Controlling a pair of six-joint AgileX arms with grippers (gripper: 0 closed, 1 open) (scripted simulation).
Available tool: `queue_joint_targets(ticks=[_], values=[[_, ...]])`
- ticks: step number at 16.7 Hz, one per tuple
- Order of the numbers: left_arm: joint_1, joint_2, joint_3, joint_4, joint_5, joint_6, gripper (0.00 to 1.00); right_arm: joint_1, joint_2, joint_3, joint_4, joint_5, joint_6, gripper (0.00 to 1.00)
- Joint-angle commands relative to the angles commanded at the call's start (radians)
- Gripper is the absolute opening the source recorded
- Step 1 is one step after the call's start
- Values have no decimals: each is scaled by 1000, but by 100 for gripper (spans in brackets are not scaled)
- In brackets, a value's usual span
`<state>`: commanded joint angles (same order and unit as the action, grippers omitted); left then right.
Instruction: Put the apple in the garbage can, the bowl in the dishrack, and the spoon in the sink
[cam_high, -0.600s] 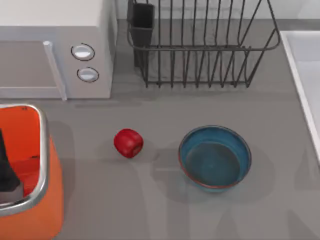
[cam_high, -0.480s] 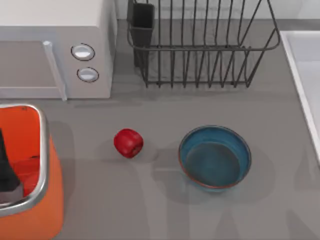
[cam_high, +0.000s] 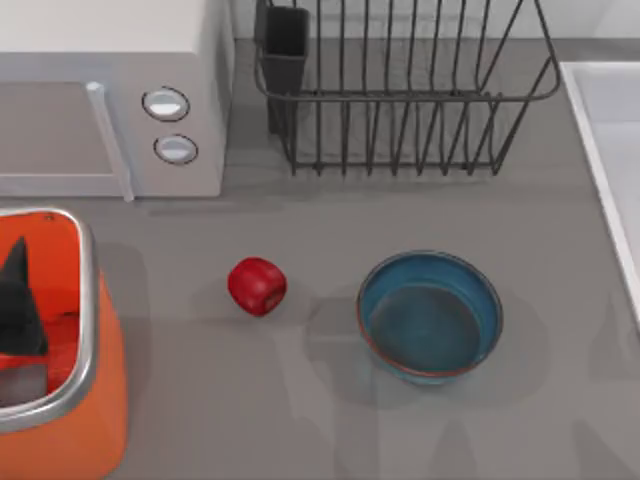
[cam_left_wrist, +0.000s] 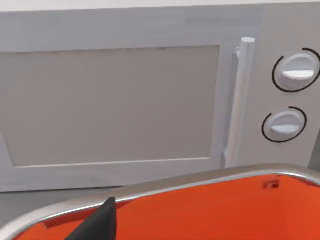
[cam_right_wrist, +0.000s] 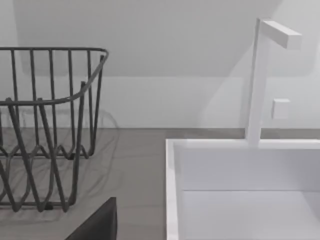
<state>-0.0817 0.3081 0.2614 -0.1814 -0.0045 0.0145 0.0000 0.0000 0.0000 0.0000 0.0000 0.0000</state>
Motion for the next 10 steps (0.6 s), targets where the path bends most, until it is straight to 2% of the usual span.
queue_joint_targets(ticks=[10], values=[[-232,873,724,-503,-12,45,100,0,0,0,0,0,0,100]])
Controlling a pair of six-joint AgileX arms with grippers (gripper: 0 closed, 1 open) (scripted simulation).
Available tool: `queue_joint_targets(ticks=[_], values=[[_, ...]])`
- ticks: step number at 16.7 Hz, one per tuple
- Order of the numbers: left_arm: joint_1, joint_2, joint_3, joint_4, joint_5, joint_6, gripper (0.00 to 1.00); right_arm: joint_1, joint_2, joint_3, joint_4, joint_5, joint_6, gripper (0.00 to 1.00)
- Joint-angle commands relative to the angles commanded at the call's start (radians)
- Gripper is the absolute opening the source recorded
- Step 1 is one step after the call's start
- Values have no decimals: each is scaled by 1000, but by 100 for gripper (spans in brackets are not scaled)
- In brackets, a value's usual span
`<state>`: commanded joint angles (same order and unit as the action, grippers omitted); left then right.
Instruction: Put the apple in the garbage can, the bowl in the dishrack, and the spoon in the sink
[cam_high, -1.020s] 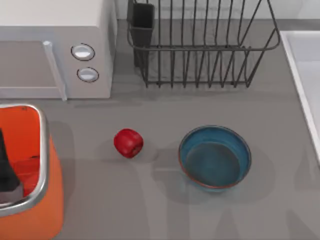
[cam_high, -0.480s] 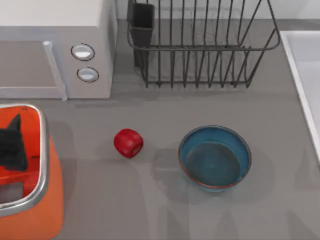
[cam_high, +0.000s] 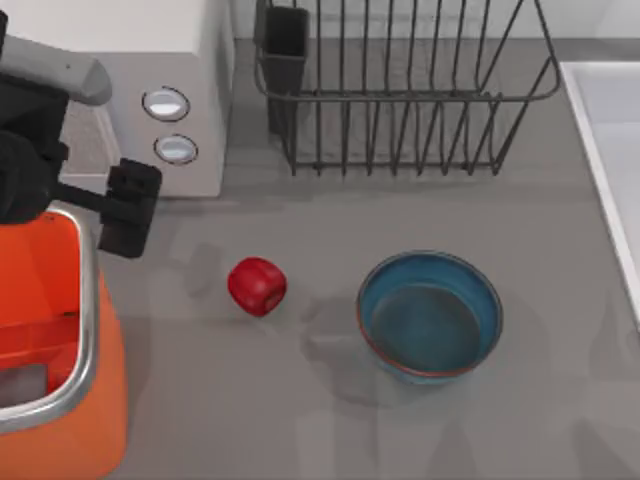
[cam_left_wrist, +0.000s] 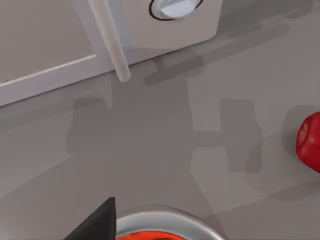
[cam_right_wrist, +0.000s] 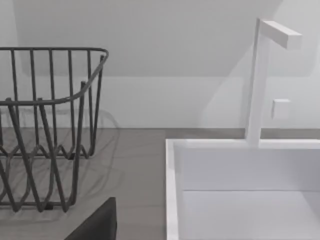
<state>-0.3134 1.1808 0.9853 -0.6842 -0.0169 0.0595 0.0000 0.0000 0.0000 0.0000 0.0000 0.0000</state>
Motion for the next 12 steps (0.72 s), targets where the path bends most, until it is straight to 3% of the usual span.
queue_joint_targets(ticks=[7,12], values=[[-166,626,506,-354,-8,35,100,0,0,0,0,0,0,100],[-246,927,747,-523,-13,51,100,0,0,0,0,0,0,100]])
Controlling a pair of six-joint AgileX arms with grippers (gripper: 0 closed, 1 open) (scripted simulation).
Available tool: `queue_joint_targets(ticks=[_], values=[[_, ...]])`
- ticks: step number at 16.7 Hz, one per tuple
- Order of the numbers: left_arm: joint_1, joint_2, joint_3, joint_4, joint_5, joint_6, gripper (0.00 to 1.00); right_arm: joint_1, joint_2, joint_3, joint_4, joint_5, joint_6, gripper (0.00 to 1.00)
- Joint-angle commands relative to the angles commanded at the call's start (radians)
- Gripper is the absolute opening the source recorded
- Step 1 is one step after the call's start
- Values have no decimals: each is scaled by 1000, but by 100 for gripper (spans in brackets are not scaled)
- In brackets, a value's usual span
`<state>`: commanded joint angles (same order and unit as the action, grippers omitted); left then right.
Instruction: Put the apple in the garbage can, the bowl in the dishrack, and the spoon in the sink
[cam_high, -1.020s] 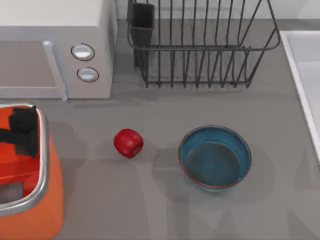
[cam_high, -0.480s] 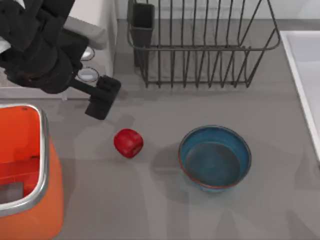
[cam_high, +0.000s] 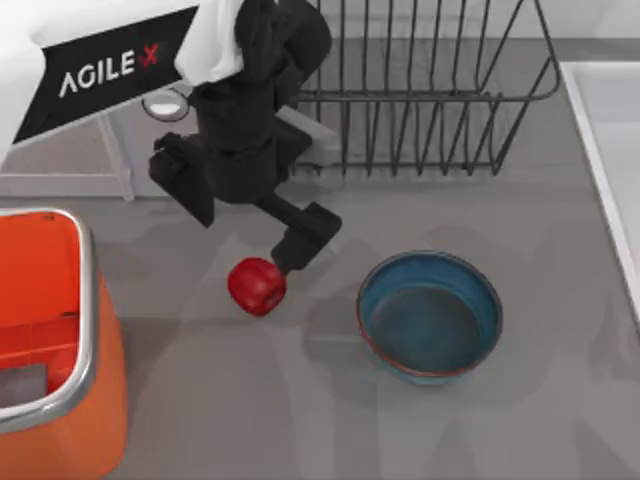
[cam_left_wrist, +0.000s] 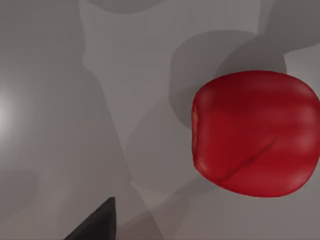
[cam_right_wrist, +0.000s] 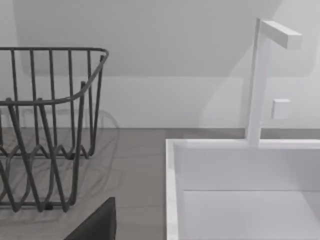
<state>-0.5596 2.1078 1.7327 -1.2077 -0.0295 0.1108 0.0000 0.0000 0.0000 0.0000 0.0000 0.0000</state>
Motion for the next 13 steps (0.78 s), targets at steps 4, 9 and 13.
queue_joint_targets(ticks=[4,9,13], values=[[-21,81,65,-46,-1,4,100,0,0,0,0,0,0,100],[-17,80,59,-41,-1,5,100,0,0,0,0,0,0,100],[-16,104,-28,72,-1,9,100,0,0,0,0,0,0,100]])
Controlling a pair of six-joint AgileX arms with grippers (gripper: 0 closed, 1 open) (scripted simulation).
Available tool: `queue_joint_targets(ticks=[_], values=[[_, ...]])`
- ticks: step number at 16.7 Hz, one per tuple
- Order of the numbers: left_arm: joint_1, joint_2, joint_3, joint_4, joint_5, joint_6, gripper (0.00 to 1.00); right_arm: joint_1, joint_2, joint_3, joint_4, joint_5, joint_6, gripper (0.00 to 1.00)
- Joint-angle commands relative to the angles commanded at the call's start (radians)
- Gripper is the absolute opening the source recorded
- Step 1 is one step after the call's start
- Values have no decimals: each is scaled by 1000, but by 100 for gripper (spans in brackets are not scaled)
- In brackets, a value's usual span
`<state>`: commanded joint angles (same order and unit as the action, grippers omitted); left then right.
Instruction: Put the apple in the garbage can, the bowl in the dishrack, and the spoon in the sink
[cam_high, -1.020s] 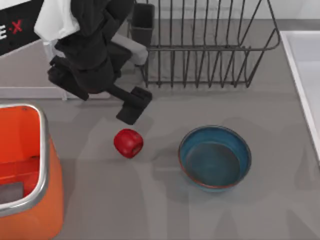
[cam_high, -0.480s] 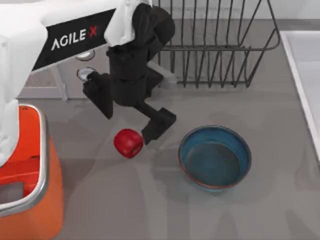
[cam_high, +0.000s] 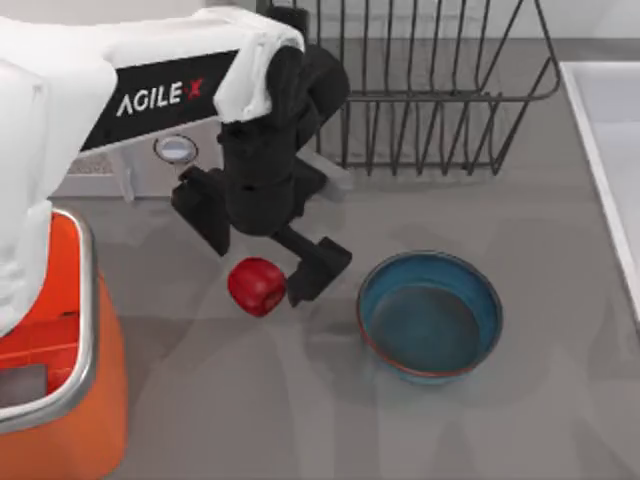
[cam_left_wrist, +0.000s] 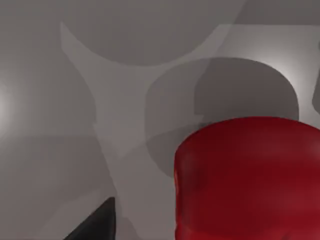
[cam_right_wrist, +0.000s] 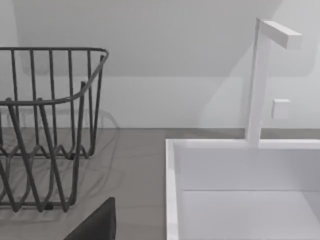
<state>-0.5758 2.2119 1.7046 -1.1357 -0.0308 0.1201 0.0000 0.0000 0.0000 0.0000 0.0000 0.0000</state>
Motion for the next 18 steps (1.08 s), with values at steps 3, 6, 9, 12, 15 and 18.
queue_joint_targets(ticks=[3,6,9,12,15,18], values=[[2,25,-79,109,0,2,100,0,0,0,0,0,0,100],[2,35,-99,132,0,3,100,0,0,0,0,0,0,100],[2,35,-99,132,0,3,92,0,0,0,0,0,0,100],[2,35,-99,132,0,3,70,0,0,0,0,0,0,100],[2,35,-99,132,0,3,47,0,0,0,0,0,0,100],[2,35,-99,132,0,3,25,0,0,0,0,0,0,100]])
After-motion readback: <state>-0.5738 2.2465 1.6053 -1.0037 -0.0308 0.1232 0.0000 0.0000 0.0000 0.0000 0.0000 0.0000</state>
